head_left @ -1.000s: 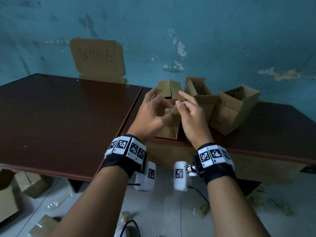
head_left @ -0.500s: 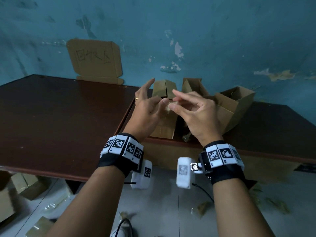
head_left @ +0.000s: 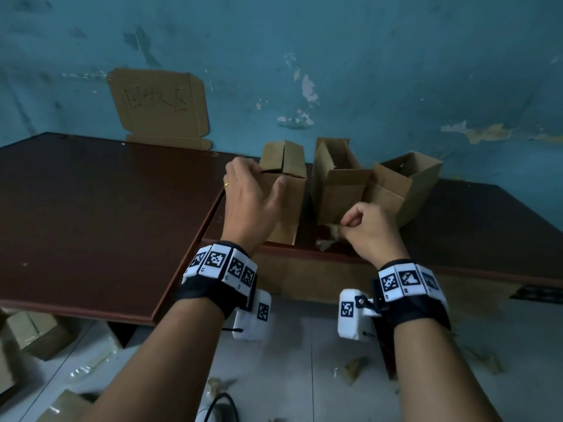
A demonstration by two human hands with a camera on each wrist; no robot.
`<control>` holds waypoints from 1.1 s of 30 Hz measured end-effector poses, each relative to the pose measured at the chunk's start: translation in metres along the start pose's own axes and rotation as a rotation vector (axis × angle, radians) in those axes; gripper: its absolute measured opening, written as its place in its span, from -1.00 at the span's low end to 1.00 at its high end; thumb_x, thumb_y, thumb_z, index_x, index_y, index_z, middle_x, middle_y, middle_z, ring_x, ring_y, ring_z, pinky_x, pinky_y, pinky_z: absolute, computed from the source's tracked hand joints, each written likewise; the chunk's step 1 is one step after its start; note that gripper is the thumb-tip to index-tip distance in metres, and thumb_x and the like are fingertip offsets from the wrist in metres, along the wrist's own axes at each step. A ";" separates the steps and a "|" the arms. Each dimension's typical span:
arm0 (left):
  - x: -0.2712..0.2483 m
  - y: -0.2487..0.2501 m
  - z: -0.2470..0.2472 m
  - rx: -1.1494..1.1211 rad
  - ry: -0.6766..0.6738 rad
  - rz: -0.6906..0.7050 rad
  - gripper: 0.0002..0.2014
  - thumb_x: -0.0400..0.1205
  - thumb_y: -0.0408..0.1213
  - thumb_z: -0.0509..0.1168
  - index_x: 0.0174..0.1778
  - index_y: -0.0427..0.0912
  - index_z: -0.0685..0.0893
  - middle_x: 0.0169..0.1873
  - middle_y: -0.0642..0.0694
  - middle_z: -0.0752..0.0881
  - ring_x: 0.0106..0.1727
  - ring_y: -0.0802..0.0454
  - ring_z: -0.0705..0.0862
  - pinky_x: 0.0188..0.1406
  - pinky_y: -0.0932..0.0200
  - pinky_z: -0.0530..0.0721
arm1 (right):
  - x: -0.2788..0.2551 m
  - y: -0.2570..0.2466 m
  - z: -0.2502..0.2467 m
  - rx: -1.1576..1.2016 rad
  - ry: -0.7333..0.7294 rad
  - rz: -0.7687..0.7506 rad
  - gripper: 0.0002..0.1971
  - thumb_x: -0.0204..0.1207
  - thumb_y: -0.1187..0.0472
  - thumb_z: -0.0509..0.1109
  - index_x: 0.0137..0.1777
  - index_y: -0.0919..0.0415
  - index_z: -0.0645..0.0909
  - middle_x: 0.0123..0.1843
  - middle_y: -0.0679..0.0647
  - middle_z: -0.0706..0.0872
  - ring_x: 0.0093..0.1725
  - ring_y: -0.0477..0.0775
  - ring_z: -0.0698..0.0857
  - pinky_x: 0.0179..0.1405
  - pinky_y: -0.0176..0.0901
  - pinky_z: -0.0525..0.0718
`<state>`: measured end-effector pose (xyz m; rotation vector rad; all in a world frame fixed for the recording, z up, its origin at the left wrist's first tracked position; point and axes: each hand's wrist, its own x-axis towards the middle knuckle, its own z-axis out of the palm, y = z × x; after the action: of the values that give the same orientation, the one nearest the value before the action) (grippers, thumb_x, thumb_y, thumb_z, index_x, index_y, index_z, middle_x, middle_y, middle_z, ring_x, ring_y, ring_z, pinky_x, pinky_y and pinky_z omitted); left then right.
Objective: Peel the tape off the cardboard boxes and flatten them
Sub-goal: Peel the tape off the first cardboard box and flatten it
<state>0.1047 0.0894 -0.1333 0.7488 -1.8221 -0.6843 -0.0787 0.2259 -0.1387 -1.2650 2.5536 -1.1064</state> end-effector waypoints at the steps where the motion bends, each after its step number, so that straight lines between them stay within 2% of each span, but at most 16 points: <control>1: 0.000 0.000 0.000 -0.009 0.001 -0.023 -0.57 0.73 -0.03 0.47 0.28 -0.19 0.44 0.24 -0.10 0.47 0.28 -0.08 0.51 0.39 -0.12 0.60 | 0.001 0.006 0.006 -0.033 0.006 0.018 -0.80 0.56 0.36 0.61 -0.17 0.06 0.73 -0.15 0.04 0.75 -0.09 0.07 0.76 -0.25 -0.19 0.62; 5: 0.000 0.000 0.002 -0.041 -0.019 -0.103 -0.45 0.68 0.04 0.49 0.35 -0.11 0.33 0.30 -0.09 0.43 0.37 -0.06 0.49 0.45 -0.08 0.58 | 0.004 0.014 0.023 -0.151 0.068 0.049 -0.67 0.61 0.40 0.48 -0.23 -0.07 0.74 0.03 0.11 0.79 0.01 0.15 0.77 -0.02 0.01 0.79; 7: 0.000 0.000 0.003 -0.034 -0.037 -0.122 -0.35 0.64 0.04 0.54 0.41 -0.13 0.29 0.33 -0.08 0.39 0.40 -0.06 0.45 0.46 -0.04 0.56 | 0.003 0.013 0.023 -0.212 0.088 0.054 -0.68 0.63 0.35 0.49 -0.24 -0.10 0.78 0.07 0.08 0.80 0.11 0.20 0.76 -0.01 -0.03 0.73; 9: -0.001 -0.001 0.006 -0.037 -0.052 -0.147 -0.21 0.58 0.03 0.61 0.48 -0.16 0.25 0.36 -0.08 0.36 0.45 -0.06 0.43 0.50 0.01 0.52 | 0.003 0.011 0.021 -0.204 0.062 0.066 -0.72 0.65 0.33 0.48 -0.16 -0.07 0.86 0.13 0.10 0.81 0.16 0.22 0.75 -0.02 -0.08 0.64; 12: -0.002 -0.005 0.012 -0.024 -0.072 -0.186 0.03 0.43 0.11 0.71 0.58 -0.11 0.15 0.48 -0.14 0.34 0.56 -0.08 0.40 0.61 -0.03 0.51 | 0.002 0.004 0.014 -0.168 0.002 0.089 -0.82 0.69 0.24 0.49 -0.03 0.02 0.92 0.15 0.11 0.84 0.12 0.20 0.78 -0.01 -0.10 0.66; 14: -0.002 -0.008 0.015 0.009 -0.068 -0.212 0.15 0.34 0.19 0.74 0.62 -0.02 0.09 0.55 -0.17 0.33 0.62 -0.10 0.38 0.65 -0.11 0.52 | 0.000 -0.004 0.011 -0.152 0.050 0.070 -0.82 0.69 0.20 0.49 -0.05 0.03 0.93 0.12 0.08 0.85 0.06 0.17 0.80 -0.06 -0.11 0.67; 17: -0.002 -0.009 0.018 0.058 -0.064 -0.242 0.24 0.28 0.27 0.74 0.65 0.03 0.03 0.60 -0.18 0.35 0.64 -0.16 0.39 0.61 -0.22 0.57 | -0.004 -0.020 0.010 -0.071 0.139 -0.022 -0.85 0.70 0.22 0.49 -0.04 0.06 0.89 0.01 -0.07 0.80 -0.01 -0.02 0.76 -0.06 -0.12 0.68; 19: -0.003 -0.011 0.021 0.075 -0.055 -0.251 0.24 0.29 0.26 0.74 0.66 -0.01 0.03 0.60 -0.19 0.36 0.65 -0.20 0.41 0.60 -0.26 0.58 | -0.006 -0.031 0.013 0.042 0.117 -0.115 -0.90 0.71 0.19 0.49 0.07 0.07 0.85 -0.04 -0.16 0.76 -0.03 -0.20 0.74 -0.01 -0.24 0.74; 21: -0.005 -0.013 0.022 0.073 -0.038 -0.239 0.18 0.35 0.21 0.73 0.66 -0.06 0.07 0.59 -0.20 0.38 0.64 -0.24 0.45 0.58 -0.29 0.58 | -0.007 -0.044 0.019 0.206 0.048 -0.159 -0.82 0.73 0.13 0.49 0.26 0.09 0.80 0.00 -0.19 0.77 -0.01 -0.30 0.74 0.02 -0.37 0.77; 24: -0.007 -0.012 0.021 0.032 -0.040 -0.220 0.15 0.43 0.20 0.67 0.71 -0.10 0.06 0.63 -0.20 0.37 0.63 -0.26 0.46 0.57 -0.28 0.57 | -0.005 -0.056 0.031 0.388 -0.049 -0.145 -0.52 0.76 0.00 0.44 0.63 0.09 0.57 0.32 -0.12 0.72 0.22 -0.25 0.73 0.10 -0.55 0.66; 25: -0.007 -0.011 0.019 0.017 -0.044 -0.200 0.17 0.43 0.21 0.66 0.74 -0.13 0.05 0.66 -0.20 0.35 0.65 -0.26 0.44 0.61 -0.28 0.55 | -0.004 -0.059 0.035 0.431 -0.076 -0.135 -0.44 0.75 -0.06 0.43 0.70 0.06 0.49 0.45 -0.09 0.68 0.35 -0.18 0.70 0.23 -0.48 0.64; 27: -0.007 -0.010 0.016 0.019 -0.050 -0.136 0.20 0.42 0.15 0.67 0.78 -0.21 0.06 0.65 -0.22 0.34 0.67 -0.24 0.41 0.68 -0.29 0.45 | -0.001 -0.063 0.043 0.512 -0.102 -0.115 -0.29 0.68 -0.24 0.42 0.77 -0.02 0.40 0.63 -0.05 0.61 0.56 -0.10 0.60 0.56 -0.09 0.60; 28: -0.007 -0.009 0.015 0.041 -0.055 -0.109 0.18 0.41 0.11 0.69 0.78 -0.19 0.10 0.61 -0.22 0.37 0.64 -0.24 0.43 0.68 -0.31 0.43 | -0.001 -0.066 0.045 0.546 -0.100 -0.103 -0.22 0.60 -0.34 0.41 0.77 -0.05 0.40 0.65 -0.05 0.59 0.62 -0.09 0.56 0.65 0.05 0.55; 30: -0.008 -0.008 0.010 0.062 -0.056 -0.089 0.11 0.38 0.03 0.70 0.72 -0.14 0.18 0.49 -0.17 0.40 0.53 -0.23 0.46 0.62 -0.31 0.48 | -0.001 -0.072 0.046 0.636 -0.086 -0.084 -0.15 0.48 -0.43 0.43 0.71 -0.07 0.47 0.61 -0.08 0.64 0.62 -0.12 0.56 0.67 0.12 0.53; 31: -0.008 -0.009 0.007 0.044 -0.053 -0.082 0.08 0.36 0.01 0.70 0.68 -0.14 0.20 0.45 -0.15 0.39 0.51 -0.20 0.46 0.59 -0.28 0.52 | -0.002 -0.075 0.045 0.686 -0.078 -0.086 -0.19 0.48 -0.41 0.47 0.67 -0.05 0.51 0.56 -0.10 0.69 0.57 -0.15 0.61 0.63 0.11 0.57; 33: -0.009 -0.012 0.002 -0.007 -0.062 -0.050 0.02 0.35 0.01 0.69 0.59 -0.12 0.21 0.39 -0.11 0.36 0.47 -0.14 0.49 0.49 -0.20 0.63 | -0.005 -0.078 0.041 0.777 -0.061 -0.098 -0.39 0.56 -0.27 0.55 0.52 -0.01 0.60 0.39 -0.15 0.78 0.38 -0.25 0.73 0.49 0.03 0.68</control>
<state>0.1076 0.0886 -0.1478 0.7784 -1.8617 -0.7529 -0.0088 0.1750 -0.1199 -1.1621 1.7115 -1.7848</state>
